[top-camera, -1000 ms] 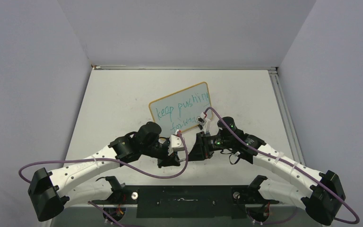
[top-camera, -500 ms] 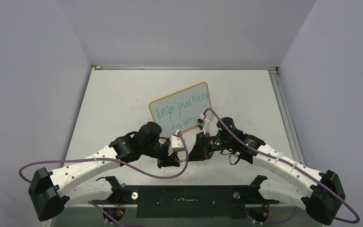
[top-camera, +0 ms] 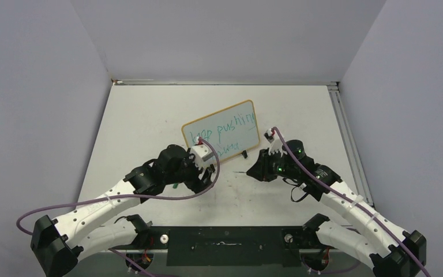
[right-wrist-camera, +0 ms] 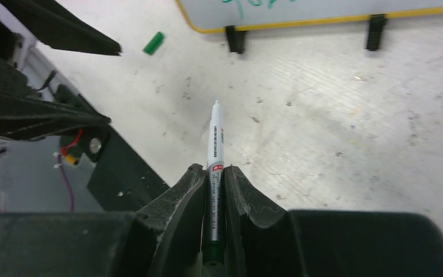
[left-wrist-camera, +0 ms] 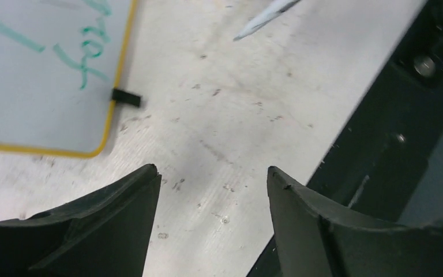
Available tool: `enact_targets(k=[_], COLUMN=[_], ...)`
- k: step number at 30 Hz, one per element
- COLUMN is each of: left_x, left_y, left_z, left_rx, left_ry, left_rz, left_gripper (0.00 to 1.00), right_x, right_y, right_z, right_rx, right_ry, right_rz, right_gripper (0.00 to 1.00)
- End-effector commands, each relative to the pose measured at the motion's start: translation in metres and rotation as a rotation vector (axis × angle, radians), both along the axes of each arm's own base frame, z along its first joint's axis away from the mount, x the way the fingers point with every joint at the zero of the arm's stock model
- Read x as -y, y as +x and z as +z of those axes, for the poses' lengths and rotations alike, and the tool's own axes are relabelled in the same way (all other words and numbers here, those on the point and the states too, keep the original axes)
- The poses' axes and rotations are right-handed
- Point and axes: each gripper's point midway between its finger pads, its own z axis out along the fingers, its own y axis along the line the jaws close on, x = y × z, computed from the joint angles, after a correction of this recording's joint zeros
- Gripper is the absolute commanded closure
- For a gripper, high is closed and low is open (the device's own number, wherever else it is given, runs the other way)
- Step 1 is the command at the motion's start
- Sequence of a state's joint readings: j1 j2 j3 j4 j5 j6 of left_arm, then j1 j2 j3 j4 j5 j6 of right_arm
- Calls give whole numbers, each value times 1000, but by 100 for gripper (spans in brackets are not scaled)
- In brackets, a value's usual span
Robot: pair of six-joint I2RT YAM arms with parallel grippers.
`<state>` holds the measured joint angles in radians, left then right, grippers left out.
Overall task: Write a sentence on the whiteboard
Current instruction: Close the whiteboard marker at the center of the board.
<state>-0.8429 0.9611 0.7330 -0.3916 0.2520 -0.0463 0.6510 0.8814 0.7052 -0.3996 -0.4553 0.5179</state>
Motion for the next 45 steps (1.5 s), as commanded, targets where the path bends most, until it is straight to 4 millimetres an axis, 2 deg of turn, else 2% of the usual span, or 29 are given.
enact_targets(k=[1,5,9,15,22,28,34,41,45], left_x=[-32,-57,-100,-126,-125,-128,-122,-124,-131], left_y=[37,36,37,36,41,46,45,49,50], left_z=[-11,-39,-58,-79,-101,-111,-127,-132,-136], left_rx=[-81,-212,-228,-298,-336,-345,-396,-387,-376], left_ry=[13,92,229,296,316,336,371,392,423], left_rz=[437,680,883,971,962,978,965,977,1015], left_gripper=[33,32,34,34,43,50,57,66,66], right_x=[27,35,45,53,57,58,58,60,59], right_y=[30,38,42,41,40,38,38,38,38], right_z=[8,17,23,28,42,45,45,46,46], right_rx=[136,208,278,323,377,388,391,395,393], right_ry=[-91,-112,-123,-129,-99,-85,-85,-86,-86], right_rz=[-109,-137,-170,-191,-209,-213,-217,-224,-223], right_gripper=[95,95,95,95,95,95,95,95,95])
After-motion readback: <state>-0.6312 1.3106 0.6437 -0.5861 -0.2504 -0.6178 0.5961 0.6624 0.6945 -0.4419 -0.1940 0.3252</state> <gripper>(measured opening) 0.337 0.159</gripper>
